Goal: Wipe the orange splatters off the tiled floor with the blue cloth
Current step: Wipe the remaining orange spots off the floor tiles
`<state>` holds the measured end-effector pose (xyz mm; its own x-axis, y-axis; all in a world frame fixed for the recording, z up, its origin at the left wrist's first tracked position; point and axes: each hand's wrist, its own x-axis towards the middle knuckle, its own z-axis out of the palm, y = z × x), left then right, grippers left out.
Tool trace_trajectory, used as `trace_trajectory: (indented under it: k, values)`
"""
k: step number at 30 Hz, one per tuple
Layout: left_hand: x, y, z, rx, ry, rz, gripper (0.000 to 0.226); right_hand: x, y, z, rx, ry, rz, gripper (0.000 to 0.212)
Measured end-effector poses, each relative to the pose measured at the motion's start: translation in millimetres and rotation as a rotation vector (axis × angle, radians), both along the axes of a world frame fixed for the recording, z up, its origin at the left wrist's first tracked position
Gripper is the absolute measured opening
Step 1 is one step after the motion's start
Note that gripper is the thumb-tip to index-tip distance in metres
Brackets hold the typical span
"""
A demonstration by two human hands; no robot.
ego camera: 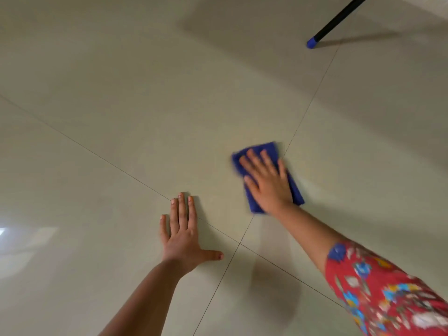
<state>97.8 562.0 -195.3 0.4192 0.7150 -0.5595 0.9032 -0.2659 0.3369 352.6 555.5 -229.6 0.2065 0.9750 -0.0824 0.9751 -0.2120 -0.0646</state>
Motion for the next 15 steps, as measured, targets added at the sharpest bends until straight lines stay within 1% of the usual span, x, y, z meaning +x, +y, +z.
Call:
trace_trajectory:
  k: [1,2,3,4,6,7,8,9,11,12,13,14,15]
  values:
    - [0,0,-1,0.006,0.007,-0.001,0.153,0,24,4,-0.001,0.007,-0.178,0.057]
    - [0,0,-1,0.011,0.015,0.001,0.153,-14,47,5,-0.011,0.020,-0.254,0.057]
    - [0,0,-1,0.009,0.022,0.000,0.154,-38,63,5,-0.016,0.048,-0.212,0.057]
    - [0,0,-1,0.011,0.026,0.000,0.154,-69,72,4,-0.026,0.072,-0.085,0.057]
    - [0,1,0,0.014,0.034,0.001,0.154,-114,64,-2,-0.025,0.077,0.268,0.055]
    - [1,1,1,0.002,0.037,-0.003,0.154,-111,61,-4,-0.016,0.080,0.364,0.054]
    - [1,1,2,-0.001,0.039,-0.005,0.154,-97,63,-4,0.003,0.070,0.370,0.053]
    - [2,2,1,0.003,0.039,-0.005,0.154,-79,68,-4,0.018,0.069,0.262,0.054]
    - [1,1,1,0.009,0.042,-0.006,0.154,-46,81,-1,0.014,0.084,-0.116,0.054]
    - [1,1,1,0.010,0.040,-0.010,0.154,-43,84,1,-0.027,0.082,-0.209,0.054]
    - [0,2,1,0.007,0.041,-0.019,0.153,-51,80,2,-0.025,0.088,-0.177,0.055]
    - [1,1,1,0.006,0.039,-0.020,0.153,-64,69,3,0.001,0.089,-0.030,0.055]
    - [-1,0,0,0.008,0.046,-0.019,0.153,-81,55,-1,-0.003,0.078,0.198,0.055]
